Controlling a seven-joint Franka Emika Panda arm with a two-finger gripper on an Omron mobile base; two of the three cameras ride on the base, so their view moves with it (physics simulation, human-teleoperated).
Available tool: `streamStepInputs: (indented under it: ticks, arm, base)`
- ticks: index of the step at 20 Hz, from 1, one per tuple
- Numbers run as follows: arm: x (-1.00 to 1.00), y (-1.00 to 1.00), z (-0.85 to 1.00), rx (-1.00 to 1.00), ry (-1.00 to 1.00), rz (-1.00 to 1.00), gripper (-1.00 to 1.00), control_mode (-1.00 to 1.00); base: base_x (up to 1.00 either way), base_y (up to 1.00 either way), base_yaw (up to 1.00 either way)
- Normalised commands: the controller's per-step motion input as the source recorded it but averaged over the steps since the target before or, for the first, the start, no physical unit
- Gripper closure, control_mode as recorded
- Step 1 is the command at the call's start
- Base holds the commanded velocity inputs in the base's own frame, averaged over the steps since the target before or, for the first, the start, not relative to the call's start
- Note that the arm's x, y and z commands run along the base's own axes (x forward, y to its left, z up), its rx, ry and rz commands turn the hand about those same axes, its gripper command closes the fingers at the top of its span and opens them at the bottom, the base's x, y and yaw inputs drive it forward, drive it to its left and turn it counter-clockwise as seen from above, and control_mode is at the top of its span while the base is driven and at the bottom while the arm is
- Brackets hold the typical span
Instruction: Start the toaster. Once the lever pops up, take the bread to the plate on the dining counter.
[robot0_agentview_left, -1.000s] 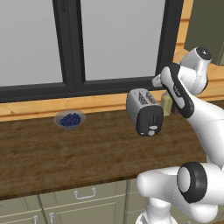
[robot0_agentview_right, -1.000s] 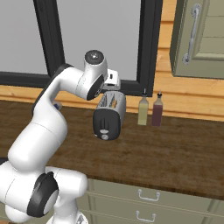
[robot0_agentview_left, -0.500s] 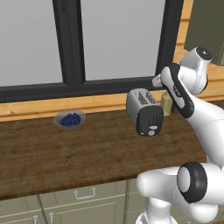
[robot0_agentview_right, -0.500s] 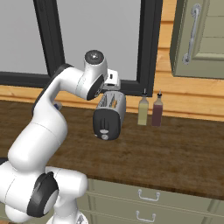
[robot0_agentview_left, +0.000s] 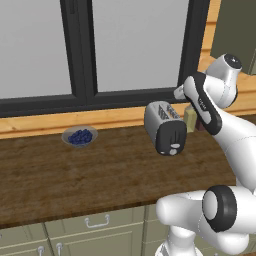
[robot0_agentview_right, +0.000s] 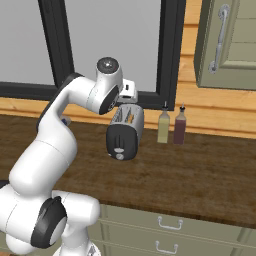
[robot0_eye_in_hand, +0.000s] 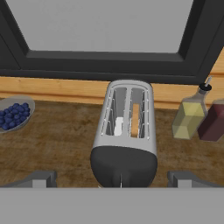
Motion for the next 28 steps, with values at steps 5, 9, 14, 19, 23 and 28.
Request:
streamStepInputs:
  ticks: [5, 9, 14, 19, 23, 28]
  arm:
    - [0.00, 0.00, 0.00, 0.00, 0.00, 0.00, -1.00, -1.00]
    - [0.00, 0.00, 0.00, 0.00, 0.00, 0.00, -1.00, -1.00]
    - [0.00, 0.00, 0.00, 0.00, 0.00, 0.00, -1.00, -1.00]
    - [0.00, 0.00, 0.00, 0.00, 0.00, 0.00, -1.00, -1.00]
    - [0.00, 0.00, 0.00, 0.00, 0.00, 0.00, -1.00, -1.00]
    - [0.00, 0.00, 0.00, 0.00, 0.00, 0.00, -1.00, -1.00]
  base:
    - [0.00, 0.00, 0.00]
    - [0.00, 0.00, 0.00]
    - [0.00, 0.00, 0.00]
    - [0.00, 0.00, 0.00]
    - [0.00, 0.00, 0.00]
    - [0.00, 0.00, 0.00]
